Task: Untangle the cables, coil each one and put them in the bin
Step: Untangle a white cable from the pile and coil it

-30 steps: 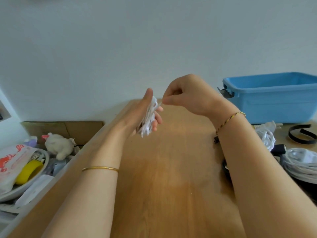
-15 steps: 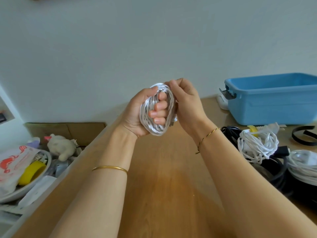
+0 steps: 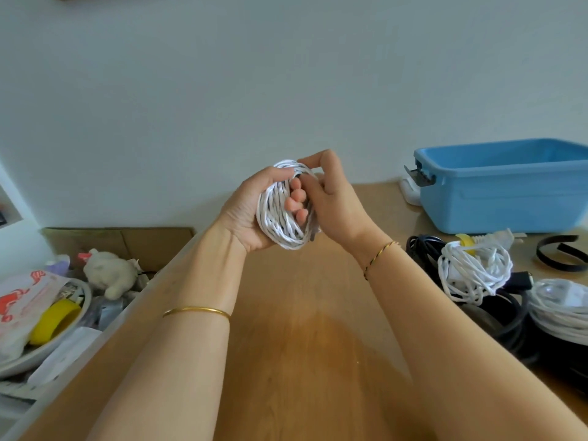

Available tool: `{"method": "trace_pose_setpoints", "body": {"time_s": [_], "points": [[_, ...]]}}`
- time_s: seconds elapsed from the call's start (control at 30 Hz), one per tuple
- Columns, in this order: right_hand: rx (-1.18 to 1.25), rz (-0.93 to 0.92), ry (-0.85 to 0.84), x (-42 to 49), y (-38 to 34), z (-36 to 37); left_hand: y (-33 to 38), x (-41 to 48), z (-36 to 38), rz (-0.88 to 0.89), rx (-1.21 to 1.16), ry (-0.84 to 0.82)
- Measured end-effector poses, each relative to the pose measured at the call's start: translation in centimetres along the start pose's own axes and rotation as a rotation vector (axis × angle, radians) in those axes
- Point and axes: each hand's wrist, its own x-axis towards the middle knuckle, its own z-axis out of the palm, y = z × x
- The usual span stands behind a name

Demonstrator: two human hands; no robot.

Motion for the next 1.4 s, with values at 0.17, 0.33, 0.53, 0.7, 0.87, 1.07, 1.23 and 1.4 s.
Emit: {"method": "trace_pose_setpoints", "body": {"time_s": [0.17, 0.33, 0.53, 0.7, 0.87, 1.07, 1.23, 1.4], "points": [[-0.319, -0.118, 0.018, 0.2, 0.0, -0.7, -0.1, 0.2, -0.4, 0.03, 0.311, 0.142], [-0.461, -0.187, 0.001, 0.1, -0.4, -0.7, 0.1, 0.7, 0.2, 0.124, 0.523, 0.246], [-0.395, -0.137, -0.014, 0.1, -1.8, -0.7, 0.8, 0.3, 1.7, 0.295, 0.536, 0.339], [-0.458, -0.067, 0.019, 0.3, -2.8, -1.4, 1.1, 0.0, 3.7, 0.221, 0.337, 0.342], [-0.459, 0.018, 0.083, 0.0, -4.5, -3.4, 0.6, 1.2, 7.2, 0.204, 0.184, 0.399], [-0.507, 0.045, 0.199, -0.4, -6.0, -8.1, -0.6, 3.6, 12.4, 0.328, 0.355, 0.492], [-0.337, 0.086, 0.277, -1.4, -7.3, -12.6, -1.7, 6.2, 16.7, 0.428, 0.407, 0.422], [-0.357, 0.173, 0.274, -2.4, -7.3, -17.7, -3.5, 8.1, 19.0, 0.426, 0.396, 0.357]]}}
